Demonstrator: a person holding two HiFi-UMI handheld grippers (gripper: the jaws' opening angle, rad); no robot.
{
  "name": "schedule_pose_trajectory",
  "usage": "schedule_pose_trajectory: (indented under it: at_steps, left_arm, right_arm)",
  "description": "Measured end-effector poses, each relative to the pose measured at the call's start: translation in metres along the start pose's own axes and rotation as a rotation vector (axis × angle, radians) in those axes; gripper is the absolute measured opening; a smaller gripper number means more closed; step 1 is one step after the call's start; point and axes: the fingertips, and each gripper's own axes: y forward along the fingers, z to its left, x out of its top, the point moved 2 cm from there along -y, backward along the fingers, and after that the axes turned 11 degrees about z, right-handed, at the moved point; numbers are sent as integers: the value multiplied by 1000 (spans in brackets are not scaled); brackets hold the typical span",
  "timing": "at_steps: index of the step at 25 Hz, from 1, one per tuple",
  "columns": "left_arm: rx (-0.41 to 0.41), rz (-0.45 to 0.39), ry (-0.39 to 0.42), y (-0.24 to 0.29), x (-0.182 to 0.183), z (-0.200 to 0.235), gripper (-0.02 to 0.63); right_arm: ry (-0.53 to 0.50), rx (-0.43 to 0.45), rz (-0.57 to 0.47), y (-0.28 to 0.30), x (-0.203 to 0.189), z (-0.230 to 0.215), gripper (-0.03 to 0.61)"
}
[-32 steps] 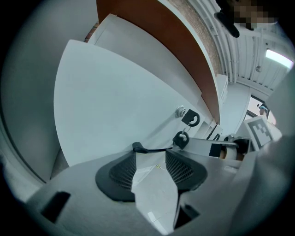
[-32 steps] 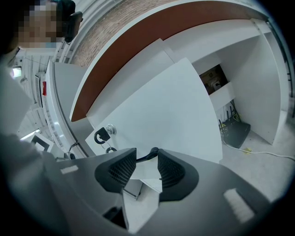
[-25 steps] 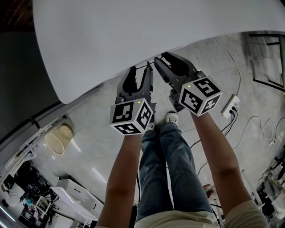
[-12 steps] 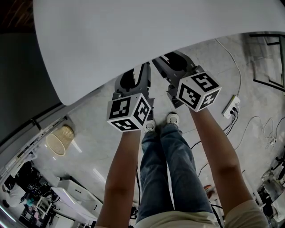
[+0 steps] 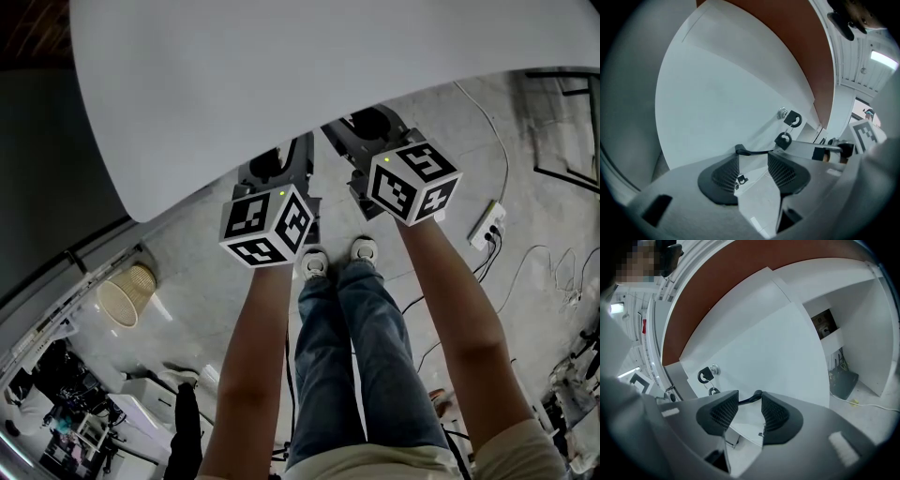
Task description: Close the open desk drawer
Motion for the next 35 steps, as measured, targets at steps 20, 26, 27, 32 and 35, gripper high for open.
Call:
schedule_pose_trajectory:
  at_steps: [20,26,27,32,35]
  left_arm:
    - [1,0,-17,11,10,9,192]
    - [8,-16,-79,10,8,11,193]
    - [11,-21,-80,7,7,10,193]
    - [13,-13,-39,-2,2,4,190]
    - [14,-23,-63,-5,-1,5,172]
  right_arm:
    - [-13,-15,4,14,8,-6,153]
    - [-24,-57,2,14,7,-7,152]
    - [-29,-64,1,13,8,-6,152]
    - [-17,-81,-4,6,7,-5,147]
    - [-7,-98,-16,0,4,-6,115]
